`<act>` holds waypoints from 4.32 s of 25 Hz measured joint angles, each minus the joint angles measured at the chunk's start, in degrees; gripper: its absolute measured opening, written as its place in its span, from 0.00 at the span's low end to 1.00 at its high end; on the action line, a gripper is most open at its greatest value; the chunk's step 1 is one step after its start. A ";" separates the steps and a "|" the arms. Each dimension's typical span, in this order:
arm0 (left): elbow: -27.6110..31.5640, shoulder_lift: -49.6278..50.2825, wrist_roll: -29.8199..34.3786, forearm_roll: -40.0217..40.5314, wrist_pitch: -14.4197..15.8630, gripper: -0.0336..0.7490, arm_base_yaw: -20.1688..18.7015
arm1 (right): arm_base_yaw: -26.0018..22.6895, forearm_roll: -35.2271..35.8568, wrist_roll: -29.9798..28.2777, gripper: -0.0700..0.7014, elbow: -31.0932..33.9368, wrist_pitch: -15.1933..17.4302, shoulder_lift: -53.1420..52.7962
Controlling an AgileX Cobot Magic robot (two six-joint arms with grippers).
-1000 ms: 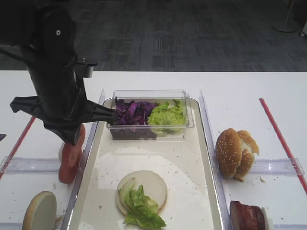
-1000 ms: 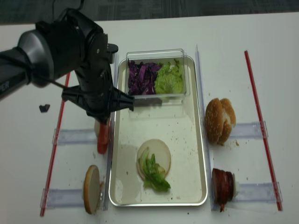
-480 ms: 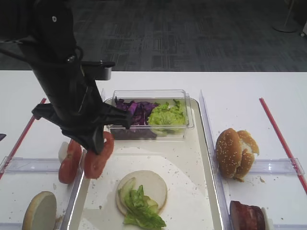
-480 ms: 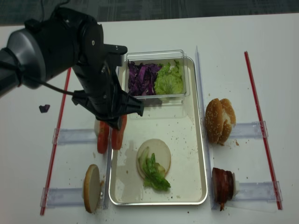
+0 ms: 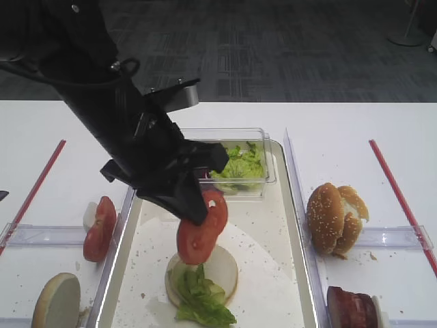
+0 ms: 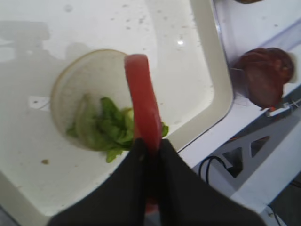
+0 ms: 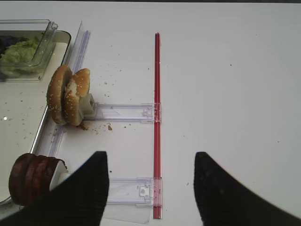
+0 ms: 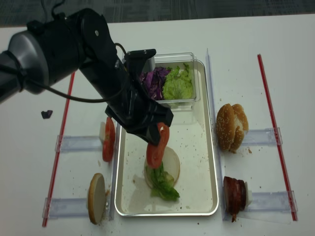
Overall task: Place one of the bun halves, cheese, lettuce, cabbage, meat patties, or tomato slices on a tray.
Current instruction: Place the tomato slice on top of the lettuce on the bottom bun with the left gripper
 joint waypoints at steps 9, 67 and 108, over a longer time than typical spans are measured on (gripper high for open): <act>0.00 0.00 7.96 -9.76 1.36 0.06 0.00 | 0.00 0.00 0.00 0.65 0.00 0.00 0.00; 0.00 12.43 12.43 -8.49 2.54 0.06 0.00 | 0.00 0.00 -0.21 0.64 0.00 0.00 0.00; 0.00 7.36 4.92 -0.68 2.93 0.74 0.00 | 0.00 0.00 -0.21 0.64 0.00 0.00 0.00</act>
